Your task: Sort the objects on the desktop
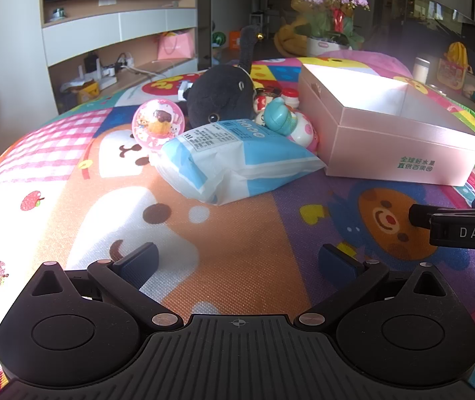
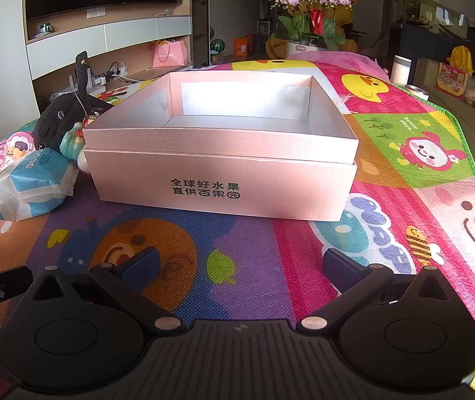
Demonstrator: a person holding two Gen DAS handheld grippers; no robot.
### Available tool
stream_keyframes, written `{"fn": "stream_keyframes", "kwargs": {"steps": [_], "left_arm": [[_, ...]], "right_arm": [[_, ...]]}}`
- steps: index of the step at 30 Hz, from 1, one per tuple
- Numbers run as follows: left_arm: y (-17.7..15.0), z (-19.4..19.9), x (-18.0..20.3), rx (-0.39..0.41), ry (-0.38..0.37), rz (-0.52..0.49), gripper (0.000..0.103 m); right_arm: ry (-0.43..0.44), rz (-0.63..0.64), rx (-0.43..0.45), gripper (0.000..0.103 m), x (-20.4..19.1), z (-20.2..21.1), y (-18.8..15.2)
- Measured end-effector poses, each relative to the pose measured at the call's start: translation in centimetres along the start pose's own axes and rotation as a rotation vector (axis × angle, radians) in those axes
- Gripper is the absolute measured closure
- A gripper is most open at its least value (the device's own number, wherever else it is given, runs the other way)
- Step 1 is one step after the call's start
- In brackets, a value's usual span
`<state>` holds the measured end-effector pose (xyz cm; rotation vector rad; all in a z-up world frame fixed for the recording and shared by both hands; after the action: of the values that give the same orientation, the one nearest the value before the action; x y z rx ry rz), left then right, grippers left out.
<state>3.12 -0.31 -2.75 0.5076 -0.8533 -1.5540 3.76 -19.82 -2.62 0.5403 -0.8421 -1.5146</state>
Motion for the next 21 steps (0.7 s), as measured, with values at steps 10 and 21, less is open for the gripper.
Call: {"fn": "stream_keyframes", "kwargs": {"steps": [10, 21], "left_arm": [[-0.03, -0.09, 0.06, 0.0, 0.001, -0.001, 0.0], [-0.04, -0.06, 0.04, 0.0, 0.002, -0.002, 0.0]], "right_arm": [[0.0, 0.0, 0.0, 0.0, 0.07, -0.13, 0.04], [0.0, 0.0, 0.0, 0.0, 0.1, -0.17, 0.05]]}}
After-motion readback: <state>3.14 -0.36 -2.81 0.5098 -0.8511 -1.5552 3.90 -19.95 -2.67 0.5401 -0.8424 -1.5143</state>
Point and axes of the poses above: each gripper's, at about its wrist camera, not at the fingertips, and z roughly against the way its jaws point, x to its right, y to its top, the point moved 4 cm from there along -z, roughly the way its jaws point, and after that the axes turned 13 degrees about -y, right-handed, at the moved point
